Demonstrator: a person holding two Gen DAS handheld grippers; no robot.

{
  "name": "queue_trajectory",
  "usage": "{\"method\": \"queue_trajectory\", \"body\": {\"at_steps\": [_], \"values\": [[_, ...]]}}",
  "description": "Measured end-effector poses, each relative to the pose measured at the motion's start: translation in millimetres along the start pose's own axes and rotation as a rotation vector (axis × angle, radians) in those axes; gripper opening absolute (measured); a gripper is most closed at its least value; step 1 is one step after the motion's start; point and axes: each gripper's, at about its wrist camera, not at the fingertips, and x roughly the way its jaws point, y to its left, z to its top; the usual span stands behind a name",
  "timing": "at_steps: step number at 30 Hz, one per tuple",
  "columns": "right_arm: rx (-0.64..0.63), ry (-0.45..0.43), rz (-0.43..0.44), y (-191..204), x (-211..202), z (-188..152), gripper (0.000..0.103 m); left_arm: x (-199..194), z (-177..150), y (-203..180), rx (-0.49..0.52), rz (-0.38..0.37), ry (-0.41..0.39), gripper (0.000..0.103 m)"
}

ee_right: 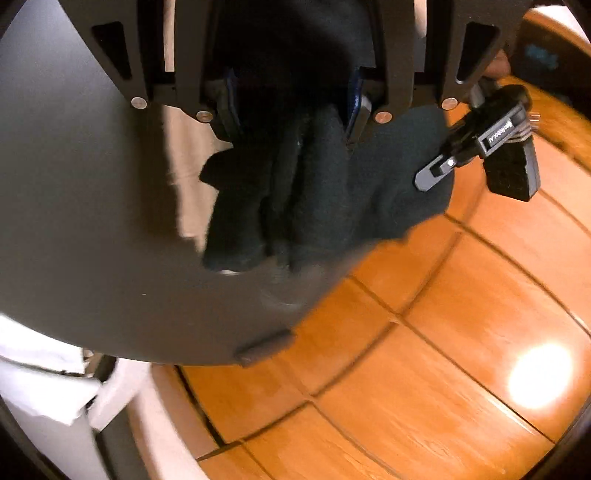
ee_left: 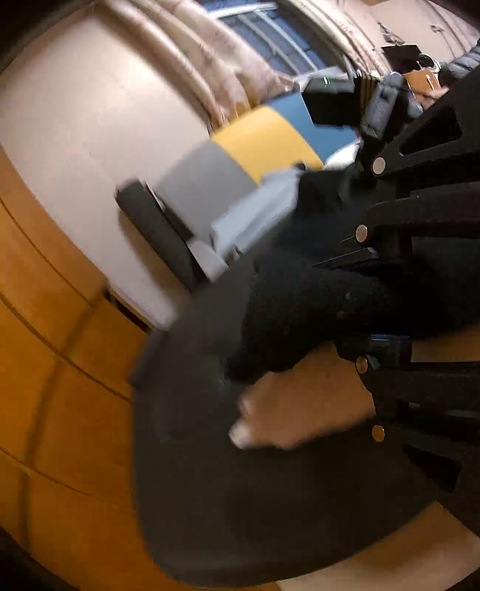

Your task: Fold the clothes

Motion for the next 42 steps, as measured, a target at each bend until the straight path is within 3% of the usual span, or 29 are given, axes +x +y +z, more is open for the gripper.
{"method": "queue_trajectory", "body": {"at_steps": [2,7,9,11,14,17,19,21,23,25,29,35,40,42], "values": [[0.009,0.002,-0.018,-12,12,-1,0.056,2,-5,3,0.001,0.004,-0.033,0.029],[-0.087,-0.011,-0.056,5,0,-9,0.067,4,2,-11,0.004,0.036,-0.074,0.034],[-0.181,-0.064,-0.137,19,-21,-6,0.068,1,6,-15,0.019,0.079,-0.080,0.035],[-0.321,-0.143,-0.199,44,-45,-2,0.069,-26,7,-6,0.033,0.156,-0.115,0.037],[-0.534,-0.153,-0.137,83,-64,-3,0.069,-62,-1,-20,0.079,0.281,-0.234,0.034],[-0.734,-0.067,-0.094,114,-55,-21,0.070,-85,-12,-48,0.140,0.259,-0.339,0.034],[-0.783,0.006,-0.117,117,-33,-24,0.070,-81,-18,-63,0.179,0.181,-0.326,0.036],[-0.754,0.074,-0.143,108,-6,-21,0.070,-67,-25,-72,0.212,0.128,-0.268,0.036],[-0.654,0.121,-0.188,79,16,-18,0.070,-31,-30,-69,0.232,0.163,-0.141,0.037],[-0.556,0.104,-0.175,50,23,-22,0.072,-2,-35,-54,0.219,0.211,-0.086,0.037],[-0.475,0.022,-0.163,36,25,-32,0.073,9,-27,-46,0.222,0.255,-0.118,0.037],[-0.445,0.006,-0.211,46,25,-34,0.074,11,-5,-51,0.163,0.291,-0.095,0.037],[-0.436,-0.081,-0.256,83,-15,-35,0.076,-32,-4,-90,0.184,0.496,-0.138,0.038],[-0.430,-0.129,-0.260,96,-35,-38,0.088,-55,-10,-104,0.162,0.536,-0.146,0.038]]}}
